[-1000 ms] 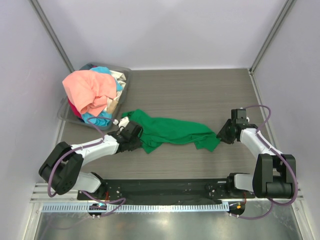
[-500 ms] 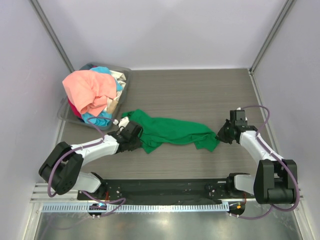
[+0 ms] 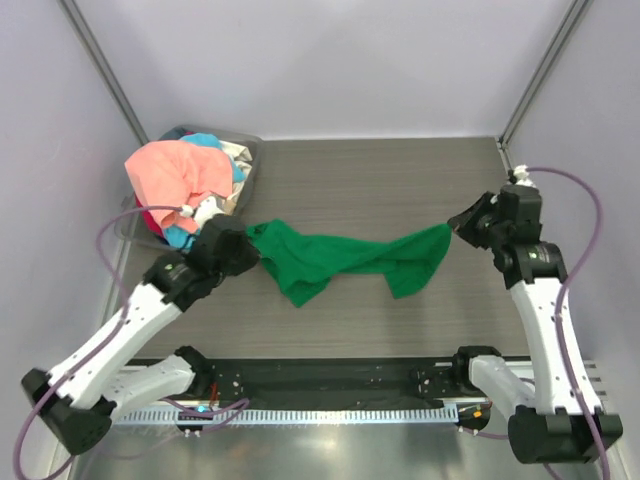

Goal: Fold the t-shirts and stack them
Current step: Flatten the tshirt out

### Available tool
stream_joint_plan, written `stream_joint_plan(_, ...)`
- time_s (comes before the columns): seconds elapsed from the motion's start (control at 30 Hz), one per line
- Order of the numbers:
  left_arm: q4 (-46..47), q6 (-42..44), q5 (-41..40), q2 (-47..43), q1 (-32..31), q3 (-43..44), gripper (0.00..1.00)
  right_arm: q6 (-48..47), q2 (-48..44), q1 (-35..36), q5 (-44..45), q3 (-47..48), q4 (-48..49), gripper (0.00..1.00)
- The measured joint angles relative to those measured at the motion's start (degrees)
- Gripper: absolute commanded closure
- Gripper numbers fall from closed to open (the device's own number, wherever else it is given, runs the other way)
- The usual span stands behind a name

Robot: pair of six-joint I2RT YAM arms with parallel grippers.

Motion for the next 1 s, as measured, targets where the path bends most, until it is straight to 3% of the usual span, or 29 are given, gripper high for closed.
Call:
stream_joint_plan(0.27, -14.4, 7.1, -2.1, -4.4, 0.0, 25.1, 1.00, -0.5, -8.9, 0.0, 4.4, 27.5, -13.9, 0.99)
stream_joint_plan(0.53, -20.5, 20.3, -2.0, -2.1, 0.0, 54.0, 1.00, -2.5, -12.4, 0.0, 14.3, 53.9, -26.5, 0.99)
stream_joint_plan(0.77, -16.5, 30.8, -2.8, 2.1, 0.0, 64.6, 0.98, -4.5, -7.2, 0.2, 21.6, 57.9, -29.8, 0.99)
stream_joint_plan(0.9, -14.5, 35.4, -5.0, 17.2, 0.9, 75.6, 0.97, -5.6, 2.1, 0.2, 25.6, 52.3, -25.9, 0.99)
stream_joint_plan(1.0, -13.3, 35.7, -1.0, 32.5, 5.9, 84.9, 0.98, -6.5, 14.1, 0.3, 28.8, 48.9, -21.5, 0.99)
